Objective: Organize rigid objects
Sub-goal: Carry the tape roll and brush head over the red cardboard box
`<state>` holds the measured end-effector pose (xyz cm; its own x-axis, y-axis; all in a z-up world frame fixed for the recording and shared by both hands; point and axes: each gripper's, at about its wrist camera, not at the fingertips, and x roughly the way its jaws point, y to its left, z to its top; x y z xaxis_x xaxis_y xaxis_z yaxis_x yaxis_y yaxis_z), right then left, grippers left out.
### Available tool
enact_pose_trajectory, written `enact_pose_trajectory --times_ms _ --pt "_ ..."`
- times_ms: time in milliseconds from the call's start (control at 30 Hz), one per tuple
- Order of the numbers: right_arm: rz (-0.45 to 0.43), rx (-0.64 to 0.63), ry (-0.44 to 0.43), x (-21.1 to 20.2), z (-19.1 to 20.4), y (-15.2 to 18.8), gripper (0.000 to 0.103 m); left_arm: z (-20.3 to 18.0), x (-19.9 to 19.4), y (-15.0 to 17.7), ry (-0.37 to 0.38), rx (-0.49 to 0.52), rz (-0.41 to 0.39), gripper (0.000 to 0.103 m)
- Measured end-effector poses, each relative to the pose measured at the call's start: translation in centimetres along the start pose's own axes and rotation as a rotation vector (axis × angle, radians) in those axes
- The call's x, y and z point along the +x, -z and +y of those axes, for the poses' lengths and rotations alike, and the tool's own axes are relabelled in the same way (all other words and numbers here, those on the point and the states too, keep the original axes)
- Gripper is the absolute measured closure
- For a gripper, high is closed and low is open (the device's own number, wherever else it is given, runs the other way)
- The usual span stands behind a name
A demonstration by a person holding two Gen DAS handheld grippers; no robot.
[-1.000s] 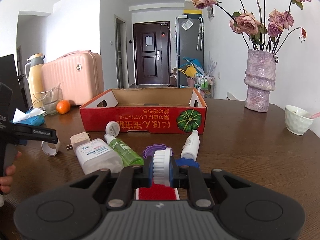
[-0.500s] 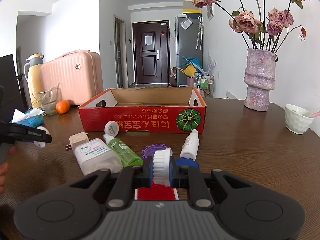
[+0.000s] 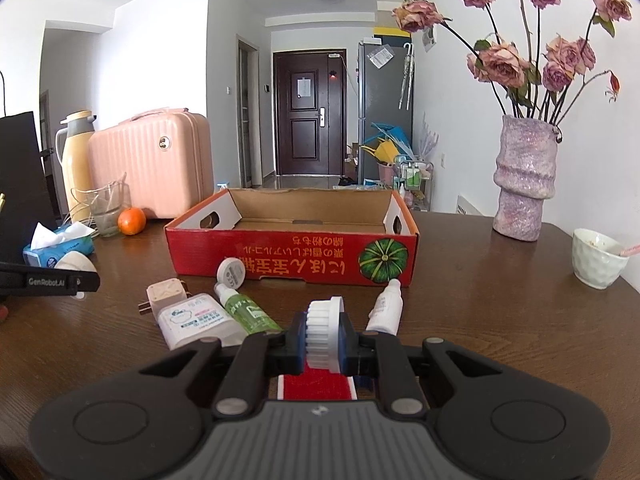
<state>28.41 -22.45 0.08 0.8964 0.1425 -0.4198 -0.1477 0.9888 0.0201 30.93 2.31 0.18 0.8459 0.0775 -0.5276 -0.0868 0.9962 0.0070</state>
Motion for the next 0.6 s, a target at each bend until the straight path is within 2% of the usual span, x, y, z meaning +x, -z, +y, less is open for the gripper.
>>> enact_pose_trajectory --times_ms 600 --pt "-0.035 -0.029 -0.040 1.3 -0.3 -3.5 0.089 -4.1 -1.1 -2.3 0.075 0.063 -0.051 0.059"
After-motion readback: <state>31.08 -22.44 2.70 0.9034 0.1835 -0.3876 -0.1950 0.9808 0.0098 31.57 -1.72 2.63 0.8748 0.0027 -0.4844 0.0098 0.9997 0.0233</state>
